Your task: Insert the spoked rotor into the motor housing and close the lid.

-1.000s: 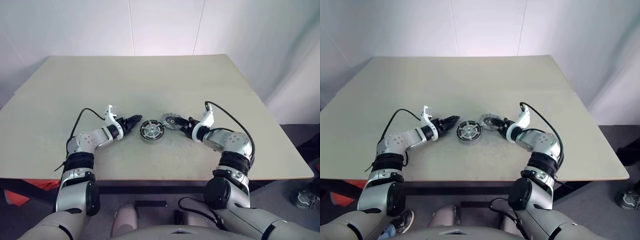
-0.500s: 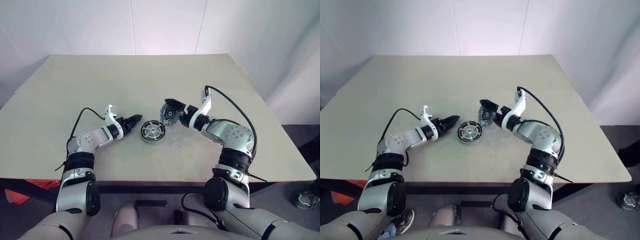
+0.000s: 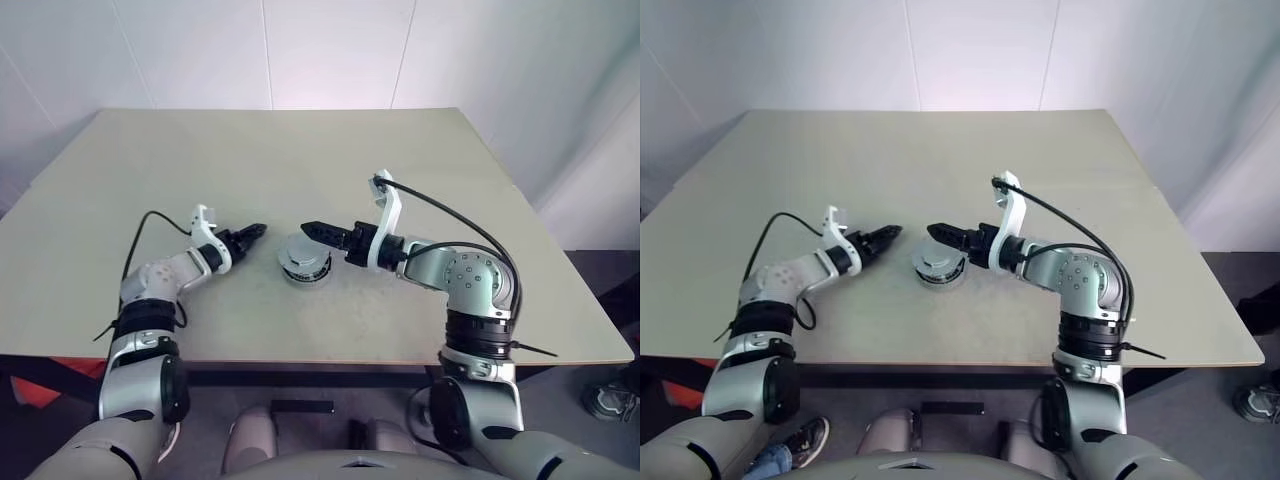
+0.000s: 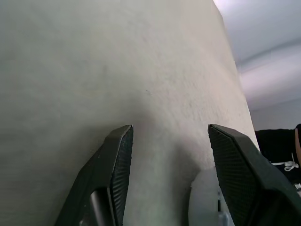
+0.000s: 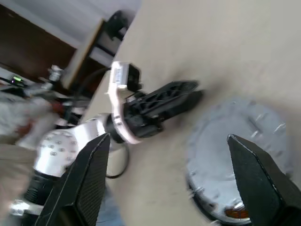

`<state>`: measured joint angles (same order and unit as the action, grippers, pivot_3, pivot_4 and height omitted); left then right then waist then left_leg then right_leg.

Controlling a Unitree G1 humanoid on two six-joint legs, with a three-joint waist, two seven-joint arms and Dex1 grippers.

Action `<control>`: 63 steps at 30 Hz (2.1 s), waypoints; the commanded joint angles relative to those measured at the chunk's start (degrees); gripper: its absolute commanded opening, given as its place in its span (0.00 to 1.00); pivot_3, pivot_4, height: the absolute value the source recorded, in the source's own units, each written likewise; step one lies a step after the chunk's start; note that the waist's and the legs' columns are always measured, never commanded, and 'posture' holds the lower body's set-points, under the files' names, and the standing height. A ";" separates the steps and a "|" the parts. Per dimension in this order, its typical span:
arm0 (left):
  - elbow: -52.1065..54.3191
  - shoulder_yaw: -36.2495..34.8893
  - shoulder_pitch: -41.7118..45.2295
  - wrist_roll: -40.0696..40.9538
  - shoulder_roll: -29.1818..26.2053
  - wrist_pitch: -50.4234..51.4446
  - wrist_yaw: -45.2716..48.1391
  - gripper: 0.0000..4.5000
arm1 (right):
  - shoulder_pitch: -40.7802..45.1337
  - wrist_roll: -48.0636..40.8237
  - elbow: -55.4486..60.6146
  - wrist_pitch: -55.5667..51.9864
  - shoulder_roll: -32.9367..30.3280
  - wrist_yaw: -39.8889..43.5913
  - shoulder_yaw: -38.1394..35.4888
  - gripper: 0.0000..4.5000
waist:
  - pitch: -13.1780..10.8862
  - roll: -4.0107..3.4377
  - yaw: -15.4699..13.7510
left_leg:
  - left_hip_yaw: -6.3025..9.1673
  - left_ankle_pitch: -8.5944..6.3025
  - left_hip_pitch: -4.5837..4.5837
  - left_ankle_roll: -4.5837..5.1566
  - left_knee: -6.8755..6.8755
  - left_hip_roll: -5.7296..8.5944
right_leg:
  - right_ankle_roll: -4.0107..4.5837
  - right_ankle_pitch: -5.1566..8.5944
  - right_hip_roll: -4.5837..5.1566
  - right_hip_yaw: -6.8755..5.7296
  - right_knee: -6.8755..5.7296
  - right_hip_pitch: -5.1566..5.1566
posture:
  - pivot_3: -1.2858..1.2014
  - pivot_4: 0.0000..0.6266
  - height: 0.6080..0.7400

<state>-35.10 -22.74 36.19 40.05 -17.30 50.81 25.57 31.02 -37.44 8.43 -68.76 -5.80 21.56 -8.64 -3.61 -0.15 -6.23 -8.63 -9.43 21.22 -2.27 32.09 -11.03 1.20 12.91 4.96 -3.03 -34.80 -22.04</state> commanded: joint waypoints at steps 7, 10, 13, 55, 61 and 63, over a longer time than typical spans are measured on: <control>1.36 0.18 1.08 -0.59 0.90 -1.53 1.00 0.61 | -1.67 25.33 -12.38 40.30 -9.55 10.16 23.40 0.99 | 0.00 0.02 -0.90 | -0.01 0.00 0.06 0.00 0.09 0.04 | 0.17 0.11 0.02 0.00 -0.04 0.02 | 0.52 0.00 1.00; 1.50 0.36 0.98 -0.93 0.89 -1.40 1.14 0.61 | -1.28 27.19 -17.49 44.88 -8.71 11.11 24.20 0.99 | 0.00 0.03 -0.89 | -0.04 0.00 0.17 0.01 0.15 0.08 | 0.18 0.11 0.02 -0.01 -0.04 0.00 | 0.52 0.00 1.00; 1.40 0.31 0.92 -1.18 0.41 -1.32 1.35 0.61 | -0.96 27.69 -19.21 46.36 -7.68 12.15 23.92 0.99 | 0.01 0.04 -0.84 | -0.05 -0.01 0.16 0.04 0.16 0.06 | 0.22 0.10 0.00 -0.02 -0.07 0.00 | 0.52 0.00 1.00; 1.66 0.59 -0.13 -2.30 0.79 -1.21 1.64 0.61 | -0.29 29.78 -21.41 45.55 -4.68 15.12 23.80 0.99 | 0.02 0.06 -0.76 | -0.01 -0.15 -0.24 0.29 0.35 0.02 | 0.27 0.11 0.00 -0.03 -0.07 0.53 | 0.52 0.00 1.00; 1.41 0.58 0.04 -2.49 0.72 -1.37 1.70 0.61 | -0.77 30.15 -21.80 45.70 -4.83 15.22 24.10 0.95 | 0.02 0.06 -0.76 | -0.02 -0.16 -0.24 0.32 0.35 0.02 | 0.27 0.11 0.00 -0.03 -0.07 0.53 | 0.52 0.00 1.00; 1.45 0.60 0.03 -2.51 0.77 -1.39 1.70 0.61 | -1.23 30.15 -21.52 45.70 -5.36 15.41 23.95 0.85 | 0.02 0.06 -0.76 | -0.02 -0.16 -0.24 0.32 0.35 0.02 | 0.27 0.11 0.00 -0.03 -0.07 0.54 | 0.52 0.00 1.00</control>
<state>-34.98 -22.18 35.60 37.63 -16.52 49.77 27.02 29.39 -7.69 -13.41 -23.22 -10.85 36.68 16.18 -3.59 -0.08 -6.98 -8.65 -9.59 20.98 -1.95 32.44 -11.01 1.47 13.02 4.96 -3.06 -34.86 -21.50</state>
